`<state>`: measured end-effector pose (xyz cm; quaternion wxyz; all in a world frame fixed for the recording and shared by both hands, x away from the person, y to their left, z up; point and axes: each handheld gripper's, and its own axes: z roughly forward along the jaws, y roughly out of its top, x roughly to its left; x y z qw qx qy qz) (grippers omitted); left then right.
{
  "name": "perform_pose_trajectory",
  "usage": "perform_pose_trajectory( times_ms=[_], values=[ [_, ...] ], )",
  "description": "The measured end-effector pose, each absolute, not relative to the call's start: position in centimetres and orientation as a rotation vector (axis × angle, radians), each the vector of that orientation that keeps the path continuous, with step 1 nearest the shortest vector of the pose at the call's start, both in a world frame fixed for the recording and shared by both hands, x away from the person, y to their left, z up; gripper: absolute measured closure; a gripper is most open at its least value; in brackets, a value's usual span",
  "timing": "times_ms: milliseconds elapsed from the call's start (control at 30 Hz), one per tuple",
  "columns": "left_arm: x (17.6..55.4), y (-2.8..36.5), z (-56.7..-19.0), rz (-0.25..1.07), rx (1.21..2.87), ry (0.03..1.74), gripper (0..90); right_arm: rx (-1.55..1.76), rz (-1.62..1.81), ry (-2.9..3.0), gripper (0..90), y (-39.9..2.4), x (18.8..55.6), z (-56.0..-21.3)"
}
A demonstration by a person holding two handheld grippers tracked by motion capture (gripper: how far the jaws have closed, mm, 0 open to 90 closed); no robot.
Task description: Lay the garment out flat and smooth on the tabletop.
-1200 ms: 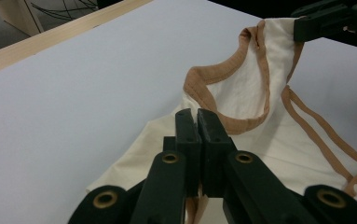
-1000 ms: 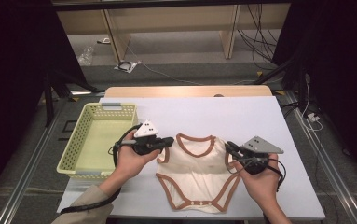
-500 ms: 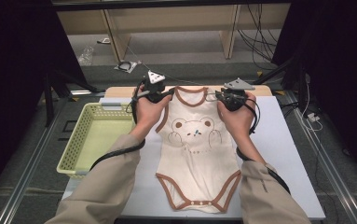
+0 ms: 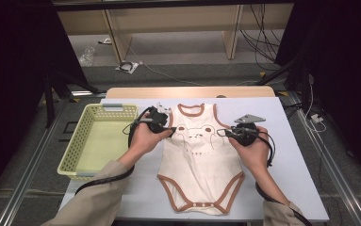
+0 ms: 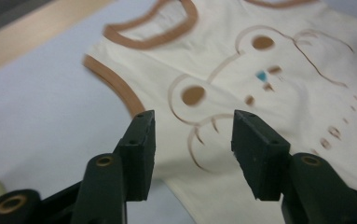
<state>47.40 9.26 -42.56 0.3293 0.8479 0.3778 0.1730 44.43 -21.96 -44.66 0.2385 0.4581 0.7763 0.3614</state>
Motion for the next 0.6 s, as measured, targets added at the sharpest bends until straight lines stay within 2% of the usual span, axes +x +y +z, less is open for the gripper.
perform_pose_trajectory(
  times_ms=[333,600],
  values=[
    [41.8,10.2,-44.7,0.306,2.364,0.906,61.0,1.324,0.919,2.238,68.3,-24.2,40.8,-46.6],
    [38.4,10.8,-46.6,0.212,2.466,0.863,59.7,1.352,0.856,2.310,67.6,-25.0,38.1,-47.0]
  ],
)
